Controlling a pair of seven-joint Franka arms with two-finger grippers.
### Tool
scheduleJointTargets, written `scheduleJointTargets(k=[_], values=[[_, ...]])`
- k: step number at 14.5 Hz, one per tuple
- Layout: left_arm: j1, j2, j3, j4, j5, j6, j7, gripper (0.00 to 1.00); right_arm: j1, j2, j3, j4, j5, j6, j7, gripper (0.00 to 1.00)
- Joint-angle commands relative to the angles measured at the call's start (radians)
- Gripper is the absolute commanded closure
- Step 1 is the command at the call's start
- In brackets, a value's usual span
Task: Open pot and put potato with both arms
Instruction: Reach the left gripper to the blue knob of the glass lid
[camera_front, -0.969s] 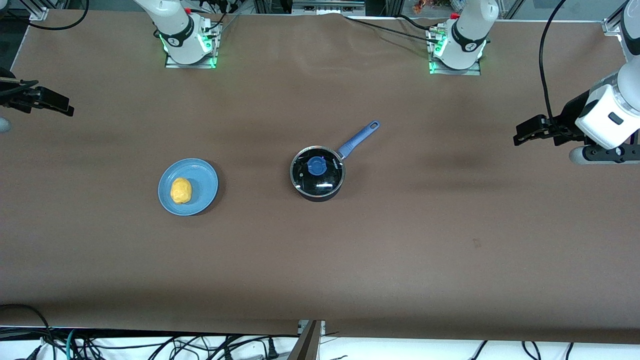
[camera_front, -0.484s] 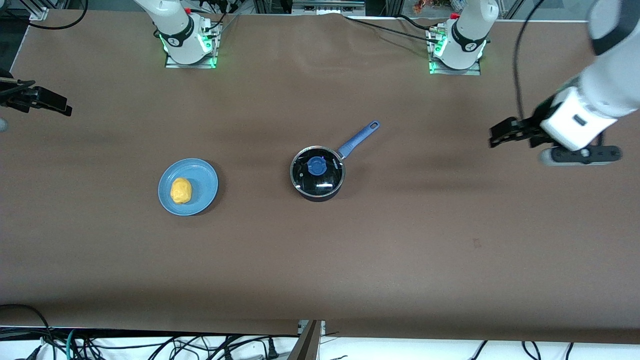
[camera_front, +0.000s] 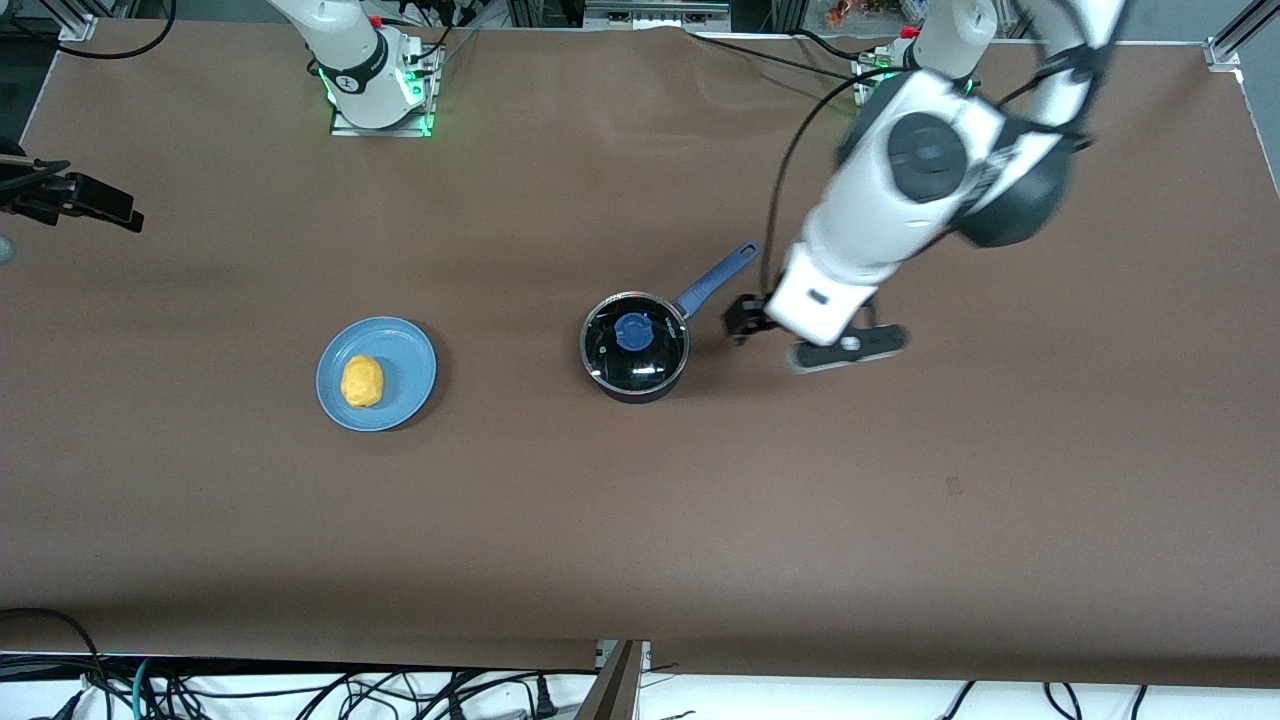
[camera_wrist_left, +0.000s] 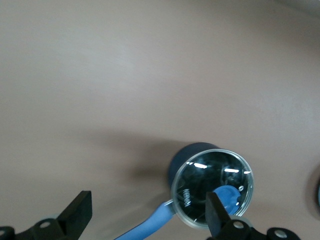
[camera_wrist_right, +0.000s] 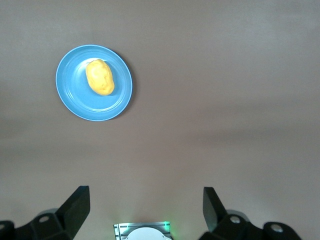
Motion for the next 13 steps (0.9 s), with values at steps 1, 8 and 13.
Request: scheduleJointTargets(k=[1,8,13], values=[[-0.123,0.154,0.034,0.163,0.051,0.014,-0.101,0.0,-0.007,-0.018,0.0,-0.006,-0.006,-0.011,-0.013,0.0],[-0.358,0.315,0.181,0.261,0.056,0.014,-0.127,0.0,-0.007,-0.018,0.0,-0.006,-0.006,-0.015,-0.013,0.0],[-0.375,0.346,0.18,0.25,0.102,0.018,-0.13,0.0,-0.007,-0.018,0.0,-0.006,-0.009,-0.011,-0.013,0.0]])
